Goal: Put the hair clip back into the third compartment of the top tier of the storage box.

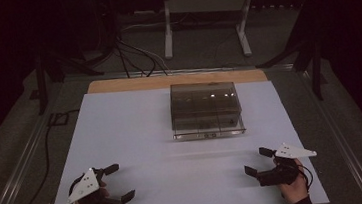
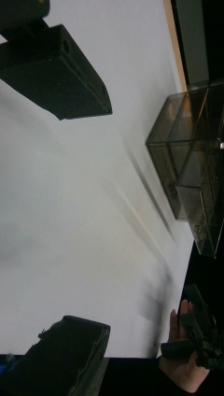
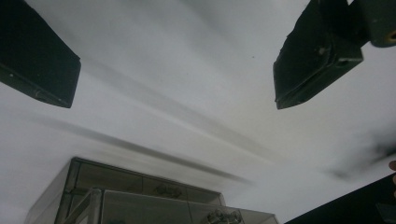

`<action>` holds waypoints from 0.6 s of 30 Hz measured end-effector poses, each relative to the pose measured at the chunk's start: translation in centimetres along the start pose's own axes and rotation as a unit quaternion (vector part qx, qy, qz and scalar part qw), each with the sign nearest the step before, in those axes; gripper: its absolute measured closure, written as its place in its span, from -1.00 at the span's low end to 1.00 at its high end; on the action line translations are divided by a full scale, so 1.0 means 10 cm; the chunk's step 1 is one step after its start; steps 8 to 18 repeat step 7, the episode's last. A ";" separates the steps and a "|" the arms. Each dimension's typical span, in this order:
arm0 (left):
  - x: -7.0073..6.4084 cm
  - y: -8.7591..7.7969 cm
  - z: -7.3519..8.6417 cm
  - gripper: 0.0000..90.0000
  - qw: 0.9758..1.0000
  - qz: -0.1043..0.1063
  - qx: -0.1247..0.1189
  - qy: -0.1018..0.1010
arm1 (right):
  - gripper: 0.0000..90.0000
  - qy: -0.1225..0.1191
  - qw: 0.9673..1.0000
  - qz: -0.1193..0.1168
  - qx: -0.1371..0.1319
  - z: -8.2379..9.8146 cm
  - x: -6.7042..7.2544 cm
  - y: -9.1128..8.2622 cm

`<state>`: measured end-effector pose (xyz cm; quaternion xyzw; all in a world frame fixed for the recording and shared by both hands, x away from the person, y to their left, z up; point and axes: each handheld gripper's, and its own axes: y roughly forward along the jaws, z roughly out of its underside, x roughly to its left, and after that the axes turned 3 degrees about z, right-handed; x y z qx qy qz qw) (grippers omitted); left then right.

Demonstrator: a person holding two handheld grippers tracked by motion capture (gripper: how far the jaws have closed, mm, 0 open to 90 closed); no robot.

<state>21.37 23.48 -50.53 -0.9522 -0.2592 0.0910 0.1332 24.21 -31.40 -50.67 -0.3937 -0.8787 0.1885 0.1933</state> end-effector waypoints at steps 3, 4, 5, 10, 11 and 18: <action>0.00 0.00 0.00 -0.99 1.000 0.001 0.000 0.000 | -0.98 -0.005 1.000 -0.001 0.002 -0.01 0.02 0.04; 0.00 0.00 0.00 -0.99 1.000 0.001 0.000 0.000 | -0.98 -0.006 1.000 -0.001 0.001 -0.01 0.02 0.04; 0.00 0.00 0.00 -0.99 1.000 0.001 0.001 0.001 | -0.98 -0.005 1.000 -0.001 0.001 -0.02 0.02 0.05; -0.01 0.01 0.00 -0.99 1.000 0.002 0.002 0.002 | -0.98 -0.005 1.000 -0.002 0.000 -0.02 0.02 0.06; -0.01 0.01 0.00 -0.99 1.000 0.002 0.002 0.002 | -0.98 -0.005 1.000 -0.002 0.000 -0.02 0.02 0.06; -0.01 0.01 0.00 -0.99 1.000 0.002 0.002 0.002 | -0.98 -0.005 1.000 -0.002 0.000 -0.02 0.02 0.06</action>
